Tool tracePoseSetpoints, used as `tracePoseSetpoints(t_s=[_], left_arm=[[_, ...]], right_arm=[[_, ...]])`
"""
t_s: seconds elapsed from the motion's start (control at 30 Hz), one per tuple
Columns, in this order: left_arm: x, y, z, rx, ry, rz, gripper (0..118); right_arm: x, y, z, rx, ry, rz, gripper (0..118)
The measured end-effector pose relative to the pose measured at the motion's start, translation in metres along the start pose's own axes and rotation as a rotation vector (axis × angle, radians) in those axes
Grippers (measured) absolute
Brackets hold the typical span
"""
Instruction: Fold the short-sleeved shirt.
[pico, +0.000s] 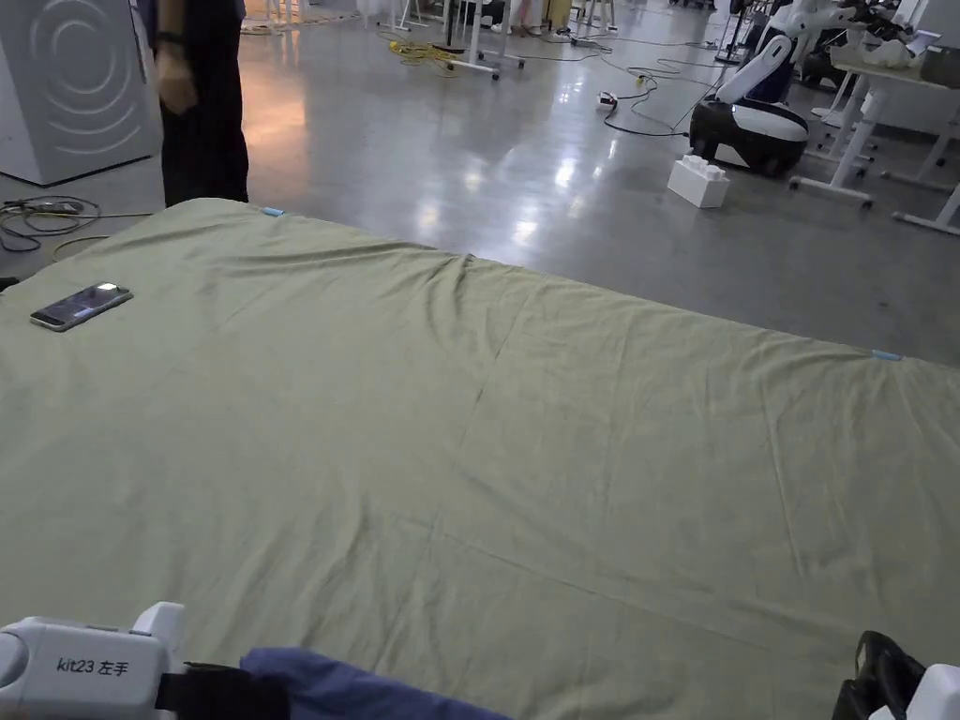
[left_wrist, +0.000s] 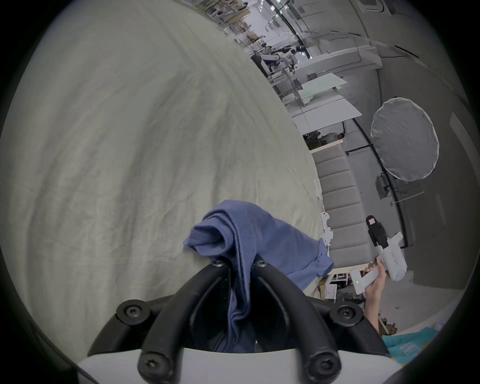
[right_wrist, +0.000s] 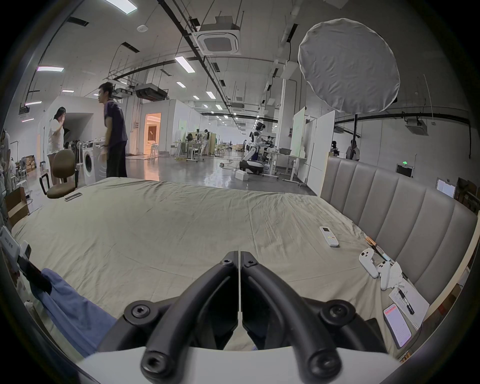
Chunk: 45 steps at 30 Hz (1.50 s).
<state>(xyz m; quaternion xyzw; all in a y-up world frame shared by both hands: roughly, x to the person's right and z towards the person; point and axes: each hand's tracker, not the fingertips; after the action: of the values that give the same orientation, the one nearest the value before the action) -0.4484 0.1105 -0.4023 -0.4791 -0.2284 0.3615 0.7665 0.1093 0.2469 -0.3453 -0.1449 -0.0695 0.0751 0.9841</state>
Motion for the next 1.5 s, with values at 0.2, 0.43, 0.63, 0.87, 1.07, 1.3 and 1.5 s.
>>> tracePoseSetpoints(t_s=[0.2,0.43,0.63,0.87,1.07,1.3,1.5], left_arm=[[0.02,0.011,0.025,0.013,0.022,-0.049,11],[0.035,0.023,0.069,0.059,0.129,-0.068,11],[0.046,0.032,0.101,0.075,0.335,-0.102,11],[0.09,0.018,0.087,0.055,0.35,-0.116,11],[0.135,0.001,0.061,0.014,0.235,-0.128,11],[0.18,-0.018,0.001,-0.025,0.164,-0.125,11],[0.185,-0.034,-0.085,-0.107,0.21,-0.127,11]], right_arm=[[0.004,0.002,-0.001,0.008,-0.003,0.002,2],[0.008,0.001,-0.004,0.013,0.005,-0.008,2],[0.008,0.0,-0.005,0.018,0.016,-0.012,2],[0.004,-0.001,-0.007,0.017,0.037,-0.028,2],[0.003,-0.004,-0.006,0.014,0.047,-0.035,2],[0.007,-0.01,-0.005,0.002,0.043,-0.044,2],[0.01,-0.014,-0.004,-0.018,0.032,-0.05,2]])
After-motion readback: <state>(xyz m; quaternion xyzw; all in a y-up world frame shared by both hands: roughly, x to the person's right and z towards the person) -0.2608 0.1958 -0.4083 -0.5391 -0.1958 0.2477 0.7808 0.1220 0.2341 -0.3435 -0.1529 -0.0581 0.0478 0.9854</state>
